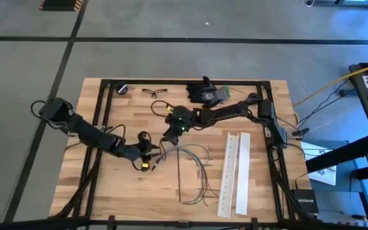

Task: Ziptie cables
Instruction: Wrap the zip tie on the cables

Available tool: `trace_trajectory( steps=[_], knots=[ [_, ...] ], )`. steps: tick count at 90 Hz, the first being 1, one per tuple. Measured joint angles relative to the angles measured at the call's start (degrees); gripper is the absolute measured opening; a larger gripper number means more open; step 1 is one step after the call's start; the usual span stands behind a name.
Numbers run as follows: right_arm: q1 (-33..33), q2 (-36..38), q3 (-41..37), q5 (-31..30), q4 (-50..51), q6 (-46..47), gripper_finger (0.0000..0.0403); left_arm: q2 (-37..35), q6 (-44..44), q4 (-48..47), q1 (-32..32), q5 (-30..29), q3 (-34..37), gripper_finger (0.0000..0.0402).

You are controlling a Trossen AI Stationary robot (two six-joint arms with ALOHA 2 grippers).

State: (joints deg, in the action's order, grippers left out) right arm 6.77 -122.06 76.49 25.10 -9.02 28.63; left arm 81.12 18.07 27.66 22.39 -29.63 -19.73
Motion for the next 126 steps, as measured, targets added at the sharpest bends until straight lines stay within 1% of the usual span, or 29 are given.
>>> trace_trajectory(
  steps=[10,20,36,53,65,82,87,98,104,109,117,126],
  knots=[
    [-0.18,-0.03,0.00,0.19,0.53,3.54,0.0179,0.01,-0.68,1.36,0.00,0.11,0.01,0.0127],
    [0.51,-1.66,-0.04,1.95,-0.39,8.88,0.0179,0.00,-0.98,1.65,0.00,0.52,0.02,0.0127],
    [1.14,-5.26,0.07,3.70,-5.60,20.59,0.0179,0.02,-1.10,1.85,0.00,0.50,0.02,0.0127],
    [2.41,-6.08,0.13,6.50,-8.67,27.81,0.0179,0.04,-1.16,1.72,0.22,0.51,0.02,0.0127],
    [2.37,-6.15,0.07,8.53,-9.30,30.99,0.0179,0.04,-1.30,1.56,0.22,0.50,0.02,0.0127],
    [2.06,-6.36,0.04,9.86,-9.12,29.95,0.0179,-0.29,-1.49,0.26,0.30,0.52,0.02,0.0127],
    [1.91,-6.36,0.04,10.52,-9.02,27.75,0.0179,-1.93,0.53,-2.99,0.80,0.50,-0.27,0.0127],
    [1.98,-6.19,0.00,10.30,-9.15,25.67,0.0179,-8.63,7.24,-17.15,2.20,0.57,-3.63,0.0127],
    [1.96,-6.19,-0.04,10.03,-9.87,25.26,0.0179,-11.89,13.76,-25.65,3.01,0.85,-4.61,0.0127],
    [1.81,-6.19,-0.08,10.08,-10.37,25.09,0.0179,-13.35,19.88,-30.61,3.45,1.21,-4.51,0.0127],
    [0.99,-6.19,-0.09,9.79,-10.47,23.81,0.0179,-13.14,27.83,-32.43,4.23,1.43,-2.83,0.0127],
    [0.17,-6.19,-0.09,9.30,-10.53,21.71,0.0179,-10.79,31.94,-27.41,4.32,1.65,-0.38,0.0127]
  ],
)
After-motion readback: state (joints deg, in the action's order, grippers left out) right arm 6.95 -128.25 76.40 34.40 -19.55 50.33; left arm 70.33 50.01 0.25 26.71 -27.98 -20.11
